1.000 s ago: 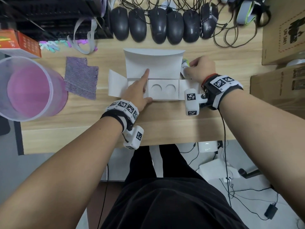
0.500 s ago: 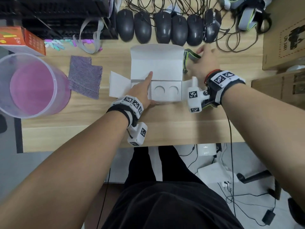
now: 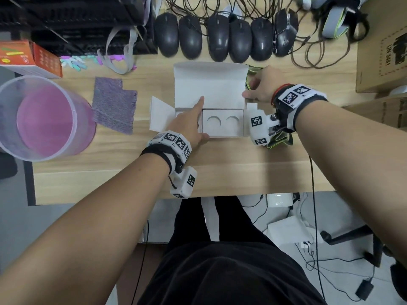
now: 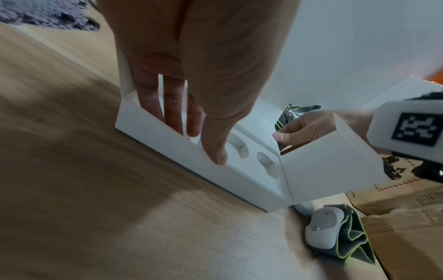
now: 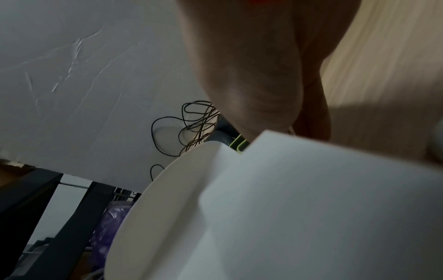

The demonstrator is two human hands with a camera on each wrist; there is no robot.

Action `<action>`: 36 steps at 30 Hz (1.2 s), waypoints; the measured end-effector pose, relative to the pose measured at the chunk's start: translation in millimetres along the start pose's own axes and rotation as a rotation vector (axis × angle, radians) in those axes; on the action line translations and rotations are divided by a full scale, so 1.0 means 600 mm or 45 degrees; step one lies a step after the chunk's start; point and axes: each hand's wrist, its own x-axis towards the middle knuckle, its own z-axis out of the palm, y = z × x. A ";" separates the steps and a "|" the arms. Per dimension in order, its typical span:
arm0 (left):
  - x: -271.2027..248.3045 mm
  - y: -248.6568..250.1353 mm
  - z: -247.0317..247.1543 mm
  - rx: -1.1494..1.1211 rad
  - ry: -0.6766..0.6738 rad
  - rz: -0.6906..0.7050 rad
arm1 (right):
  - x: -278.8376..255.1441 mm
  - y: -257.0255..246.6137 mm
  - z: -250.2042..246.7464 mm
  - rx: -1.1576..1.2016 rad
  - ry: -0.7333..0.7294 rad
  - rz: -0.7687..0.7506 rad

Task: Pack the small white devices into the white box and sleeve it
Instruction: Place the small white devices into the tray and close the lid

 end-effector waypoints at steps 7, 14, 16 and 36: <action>-0.010 0.004 -0.003 -0.009 0.025 0.034 | -0.021 0.031 0.011 0.100 0.105 0.023; -0.015 -0.005 -0.011 0.025 0.066 0.009 | -0.022 0.001 -0.004 0.068 0.090 -0.066; -0.017 -0.011 -0.012 0.004 0.071 -0.017 | -0.017 -0.010 0.002 0.051 0.091 -0.087; -0.049 0.032 -0.063 -0.470 0.287 0.165 | -0.148 -0.038 -0.130 0.294 0.196 -0.299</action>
